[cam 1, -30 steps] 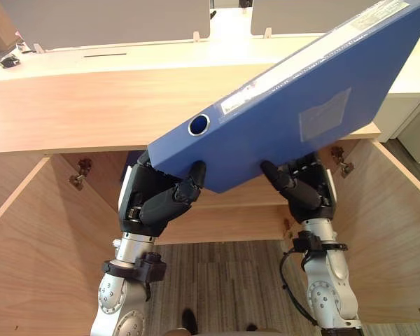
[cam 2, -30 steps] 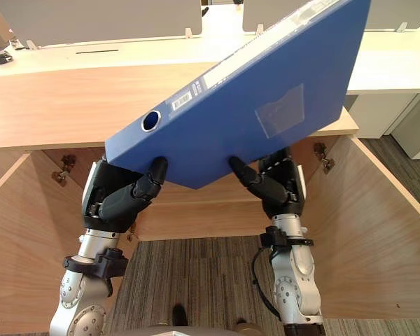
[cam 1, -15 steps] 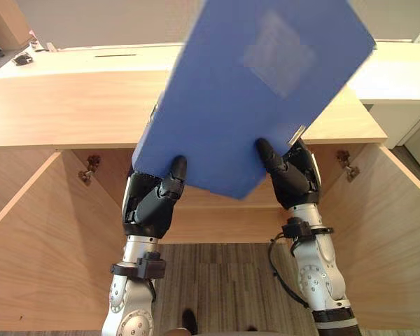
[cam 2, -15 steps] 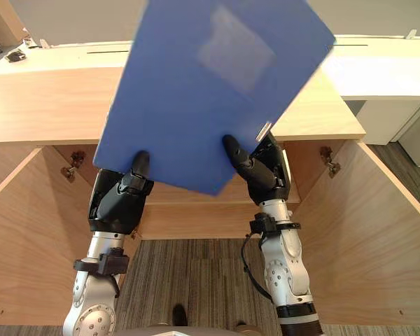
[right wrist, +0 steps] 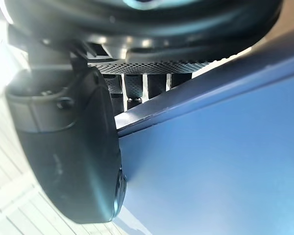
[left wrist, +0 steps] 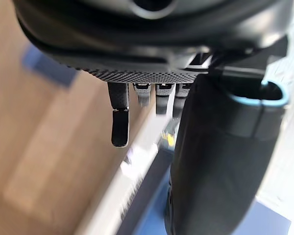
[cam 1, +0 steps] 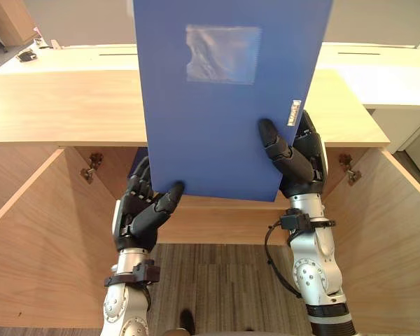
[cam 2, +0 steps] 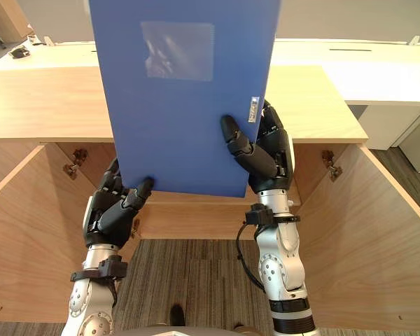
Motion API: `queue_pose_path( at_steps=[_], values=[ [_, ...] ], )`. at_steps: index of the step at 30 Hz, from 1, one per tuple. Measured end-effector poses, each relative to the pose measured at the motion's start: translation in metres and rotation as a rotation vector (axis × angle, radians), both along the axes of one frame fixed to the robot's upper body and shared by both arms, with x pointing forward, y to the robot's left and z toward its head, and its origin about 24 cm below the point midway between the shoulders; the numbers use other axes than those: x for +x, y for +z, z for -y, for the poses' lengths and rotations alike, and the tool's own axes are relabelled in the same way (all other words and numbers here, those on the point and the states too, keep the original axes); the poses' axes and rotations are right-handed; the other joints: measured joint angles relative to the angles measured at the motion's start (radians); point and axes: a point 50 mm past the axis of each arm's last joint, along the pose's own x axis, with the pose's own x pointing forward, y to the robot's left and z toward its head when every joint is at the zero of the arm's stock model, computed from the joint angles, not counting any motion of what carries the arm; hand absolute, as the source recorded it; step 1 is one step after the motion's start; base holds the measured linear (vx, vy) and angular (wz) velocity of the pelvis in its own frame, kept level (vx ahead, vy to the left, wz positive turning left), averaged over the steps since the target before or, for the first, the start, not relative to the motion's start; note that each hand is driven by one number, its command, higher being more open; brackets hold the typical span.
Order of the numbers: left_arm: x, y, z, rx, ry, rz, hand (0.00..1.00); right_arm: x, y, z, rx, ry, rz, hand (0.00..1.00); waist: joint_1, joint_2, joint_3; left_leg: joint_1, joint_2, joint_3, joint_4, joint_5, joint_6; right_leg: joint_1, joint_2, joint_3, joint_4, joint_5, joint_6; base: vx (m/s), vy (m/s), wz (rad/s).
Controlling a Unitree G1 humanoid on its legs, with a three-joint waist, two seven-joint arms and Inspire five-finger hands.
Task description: Walk over to the cabinet, pick up the folder, carry it to the office cabinet, place the folder inside the office cabinet, then close the office cabinet door
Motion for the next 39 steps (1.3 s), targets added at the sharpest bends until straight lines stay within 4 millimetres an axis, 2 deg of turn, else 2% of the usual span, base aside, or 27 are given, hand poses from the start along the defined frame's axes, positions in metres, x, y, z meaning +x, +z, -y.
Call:
queue_pose_path(
  at_steps=[3,5,7,9,11,14,15,16,17,19,20,22,23,25,27,29,31,33,35,36,38,39],
  values=[
    [-0.007,-0.013,-0.021,0.048,0.119,-0.083,1.0,-0.001,0.003,-0.001,-0.08,-0.032,0.019,0.0,0.0,0.0,0.0,-0.003,0.0,-0.004,0.0,0.0,0.0,0.0,0.0,-0.005,-0.001,0.0,0.0,0.0,-0.006,0.04],
    [-0.019,-0.032,-0.047,0.065,0.262,-0.192,1.0,-0.002,0.002,0.0,-0.124,-0.031,0.019,0.0,0.0,0.001,0.0,-0.01,0.0,-0.008,0.0,0.0,0.0,-0.004,0.0,-0.01,-0.003,0.0,0.0,0.0,-0.011,0.06],
    [-0.03,-0.048,-0.062,0.076,0.344,-0.282,1.0,-0.003,0.0,0.001,-0.162,-0.039,0.012,0.0,0.0,0.001,-0.001,-0.018,0.0,-0.012,0.0,0.0,-0.001,-0.009,0.0,-0.015,-0.004,0.0,0.0,0.0,-0.01,0.08],
    [-0.046,-0.069,-0.077,0.067,0.437,-0.399,1.0,-0.005,-0.006,0.004,-0.234,-0.049,-0.012,0.0,0.0,0.001,-0.001,-0.031,-0.001,-0.019,0.0,0.001,-0.002,-0.019,-0.001,-0.022,-0.005,0.0,0.0,0.01,-0.007,0.1],
    [-0.068,-0.095,-0.086,0.05,0.496,-0.552,1.0,-0.002,-0.024,0.005,-0.335,-0.038,-0.082,0.0,0.002,0.001,0.0,-0.056,-0.002,-0.025,0.0,0.003,-0.002,-0.04,-0.002,-0.028,-0.004,0.0,0.0,0.01,-0.002,0.09],
    [-0.082,-0.118,-0.086,0.084,0.471,-0.7,1.0,0.002,-0.051,0.007,-0.439,-0.019,-0.2,0.0,0.015,0.003,0.006,-0.091,0.0,-0.032,0.006,0.008,-0.002,-0.078,-0.005,-0.036,0.007,0.0,0.0,0.0,0.013,0.08],
    [-0.082,-0.13,-0.083,0.111,0.431,-0.768,1.0,0.004,-0.065,0.008,-0.487,-0.007,-0.256,0.0,0.025,0.006,0.022,-0.114,0.002,-0.032,0.011,0.009,-0.005,-0.108,-0.004,-0.036,0.029,-0.003,-0.003,-0.05,0.004,0.02],
    [-0.079,-0.142,-0.077,0.143,0.358,-0.838,1.0,0.009,-0.076,0.006,-0.543,0.021,-0.301,0.0,0.029,0.008,0.064,-0.169,0.005,-0.033,0.063,0.001,-0.002,-0.158,-0.008,-0.035,0.081,-0.017,-0.005,-0.05,0.001,0.02],
    [-0.078,-0.144,-0.077,0.148,0.344,-0.847,1.0,0.01,-0.077,0.005,-0.555,0.027,-0.304,0.0,0.029,0.008,0.074,-0.18,0.007,-0.033,0.077,-0.003,-0.001,-0.17,-0.009,-0.034,0.094,-0.021,-0.006,-0.07,-0.002,0.02],
    [-0.069,-0.155,-0.065,0.157,0.251,-0.899,1.0,0.016,-0.087,0.002,-0.672,0.045,-0.339,0.0,0.028,0.01,0.156,-0.277,0.016,-0.033,0.212,-0.053,0.005,-0.257,-0.018,-0.03,0.206,-0.061,-0.006,-0.11,0.002,0.02],
    [-0.066,-0.157,-0.063,0.157,0.233,-0.903,1.0,0.018,-0.089,0.003,-0.682,0.045,-0.35,0.0,0.028,0.012,0.178,-0.302,0.018,-0.034,0.252,-0.069,0.007,-0.278,-0.02,-0.029,0.238,-0.074,-0.006,-0.12,0.015,0.0],
    [-0.061,-0.163,-0.053,0.167,0.17,-0.928,1.0,0.024,-0.092,0.008,-0.707,0.018,-0.375,0.0,0.023,0.027,0.237,-0.417,0.029,-0.034,0.406,-0.138,0.004,-0.387,-0.024,-0.02,0.369,-0.129,-0.004,-0.16,0.021,-0.03],
    [-0.059,-0.165,-0.051,0.169,0.156,-0.932,1.0,0.027,-0.091,0.009,-0.718,0.008,-0.374,0.0,0.023,0.032,0.256,-0.441,0.033,-0.034,0.44,-0.15,0.007,-0.409,-0.024,-0.018,0.399,-0.139,-0.005,-0.18,0.028,-0.08],
    [-0.051,-0.165,-0.044,0.189,0.109,-0.925,1.0,0.037,-0.084,0.015,-0.724,-0.033,-0.367,0.0,0.021,0.051,0.312,-0.541,0.049,-0.035,0.557,-0.187,0.015,-0.508,-0.027,-0.01,0.509,-0.176,-0.005,-0.14,0.029,-0.07],
    [-0.04,-0.162,-0.04,0.2,0.085,-0.899,1.0,0.046,-0.077,0.02,-0.676,-0.071,-0.366,0.0,0.025,0.059,0.346,-0.616,0.057,-0.037,0.639,-0.212,0.018,-0.586,-0.03,-0.006,0.599,-0.208,-0.005,-0.13,0.004,-0.03],
    [-0.031,-0.158,-0.04,0.204,0.082,-0.869,1.0,0.055,-0.065,0.024,-0.593,-0.102,-0.354,0.0,0.029,0.065,0.354,-0.709,0.068,-0.037,0.722,-0.25,0.009,-0.679,-0.032,-0.006,0.688,-0.244,-0.008,-0.13,-0.01,-0.02],
    [-0.014,-0.15,-0.039,0.212,0.078,-0.82,1.0,0.072,-0.035,0.027,-0.427,-0.15,-0.295,0.0,0.031,0.071,0.365,-0.822,0.086,-0.048,0.83,-0.276,0.019,-0.788,-0.033,-0.011,0.794,-0.276,-0.009,-0.1,-0.011,-0.04],
    [0.0,-0.143,-0.038,0.217,0.083,-0.776,1.0,0.084,-0.006,0.03,-0.317,-0.186,-0.23,0.0,0.041,0.075,0.379,-0.882,0.099,-0.053,0.89,-0.289,0.023,-0.845,-0.033,-0.021,0.85,-0.286,-0.011,-0.09,-0.011,-0.1],
    [0.021,-0.127,-0.036,0.212,0.096,-0.686,1.0,0.099,0.044,0.041,-0.104,-0.255,-0.129,0.0,0.054,0.079,0.387,-0.965,0.102,-0.063,0.945,-0.295,0.023,-0.927,-0.041,-0.029,0.914,-0.3,-0.013,-0.1,-0.011,0.04],
    [0.024,-0.123,-0.035,0.209,0.098,-0.666,1.0,0.101,0.054,0.044,-0.061,-0.267,-0.107,0.0,0.057,0.079,0.388,-0.981,0.103,-0.065,0.954,-0.296,0.023,-0.941,-0.042,-0.029,0.926,-0.303,-0.014,-0.09,-0.014,0.1],
    [0.035,-0.113,-0.03,0.184,0.113,-0.603,1.0,0.11,0.099,0.05,0.113,-0.297,-0.007,0.0,0.067,0.081,0.389,-1.038,0.103,-0.074,0.994,-0.302,0.022,-0.995,-0.047,-0.03,0.97,-0.316,-0.017,-0.08,-0.016,0.07],
    [0.036,-0.111,-0.029,0.178,0.118,-0.594,1.0,0.111,0.108,0.051,0.149,-0.301,0.012,0.0,0.069,0.081,0.389,-1.048,0.102,-0.076,1.0,-0.302,0.022,-1.004,-0.048,-0.03,0.977,-0.318,-0.017,-0.08,-0.02,0.08]
  ],
)
